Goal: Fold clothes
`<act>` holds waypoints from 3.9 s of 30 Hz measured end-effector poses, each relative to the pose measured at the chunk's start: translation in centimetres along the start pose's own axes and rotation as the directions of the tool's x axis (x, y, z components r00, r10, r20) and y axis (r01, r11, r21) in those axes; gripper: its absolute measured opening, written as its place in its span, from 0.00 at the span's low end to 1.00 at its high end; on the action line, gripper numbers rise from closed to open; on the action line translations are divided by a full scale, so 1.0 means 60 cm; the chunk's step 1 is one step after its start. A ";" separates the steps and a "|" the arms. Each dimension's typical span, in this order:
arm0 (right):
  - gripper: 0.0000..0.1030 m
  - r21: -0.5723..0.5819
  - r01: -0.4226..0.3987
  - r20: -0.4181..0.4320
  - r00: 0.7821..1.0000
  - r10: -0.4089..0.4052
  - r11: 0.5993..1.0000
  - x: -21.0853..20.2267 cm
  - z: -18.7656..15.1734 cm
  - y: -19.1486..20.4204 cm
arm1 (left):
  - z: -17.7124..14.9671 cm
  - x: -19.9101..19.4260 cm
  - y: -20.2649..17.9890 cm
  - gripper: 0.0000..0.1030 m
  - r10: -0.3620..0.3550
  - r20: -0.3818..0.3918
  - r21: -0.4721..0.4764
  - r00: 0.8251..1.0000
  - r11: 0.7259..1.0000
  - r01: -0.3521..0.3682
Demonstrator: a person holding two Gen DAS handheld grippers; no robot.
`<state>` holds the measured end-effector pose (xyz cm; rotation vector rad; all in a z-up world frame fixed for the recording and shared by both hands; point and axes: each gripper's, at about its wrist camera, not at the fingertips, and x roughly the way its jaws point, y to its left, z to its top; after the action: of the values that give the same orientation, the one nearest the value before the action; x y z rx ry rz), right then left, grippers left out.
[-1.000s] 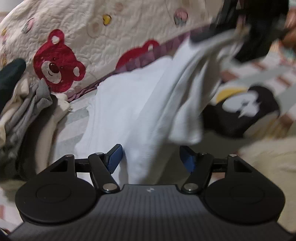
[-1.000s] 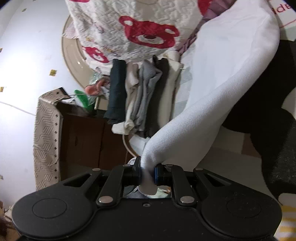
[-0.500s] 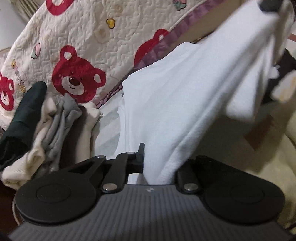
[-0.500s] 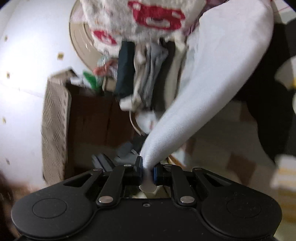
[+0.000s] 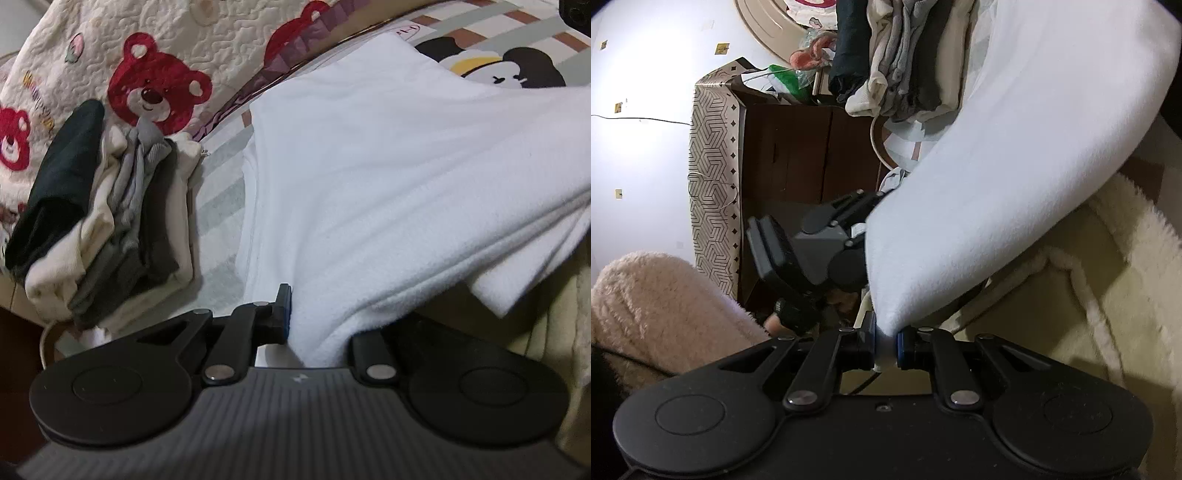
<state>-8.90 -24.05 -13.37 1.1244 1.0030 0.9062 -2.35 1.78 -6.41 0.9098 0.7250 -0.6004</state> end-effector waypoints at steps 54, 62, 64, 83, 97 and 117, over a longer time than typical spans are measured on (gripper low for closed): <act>0.50 -0.098 0.549 0.638 0.675 -0.371 0.830 -0.307 0.259 -0.112 | 0.403 0.332 0.087 0.43 0.004 0.134 -0.113 0.991 0.994 0.012; 0.49 -0.159 0.618 0.611 0.674 -0.415 0.770 -0.254 0.287 -0.147 | 0.395 0.322 0.138 0.41 0.100 0.190 -0.301 0.977 0.953 -0.039; 0.49 -0.143 0.624 0.629 0.657 -0.416 0.768 -0.252 0.289 -0.156 | 0.389 0.319 0.128 0.42 0.032 0.206 -0.285 0.978 0.958 0.029; 0.07 -0.073 0.745 0.638 0.546 -0.543 0.663 -0.245 0.339 -0.157 | 0.398 0.490 0.117 0.39 -0.164 0.041 -0.491 0.986 0.856 0.163; 0.25 -0.021 0.799 0.621 0.482 -0.619 0.601 -0.256 0.344 -0.143 | 0.375 0.378 0.157 0.35 -0.099 0.115 -0.505 0.988 0.851 0.144; 0.62 0.281 0.370 0.498 0.733 -0.464 0.886 -0.176 0.089 -0.149 | 0.199 0.307 0.139 0.39 0.050 0.108 -0.496 0.993 0.868 0.011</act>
<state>-6.30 -37.24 -19.61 1.1391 0.7958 0.1013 18.66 -7.35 -11.64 0.3969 0.7169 -0.4135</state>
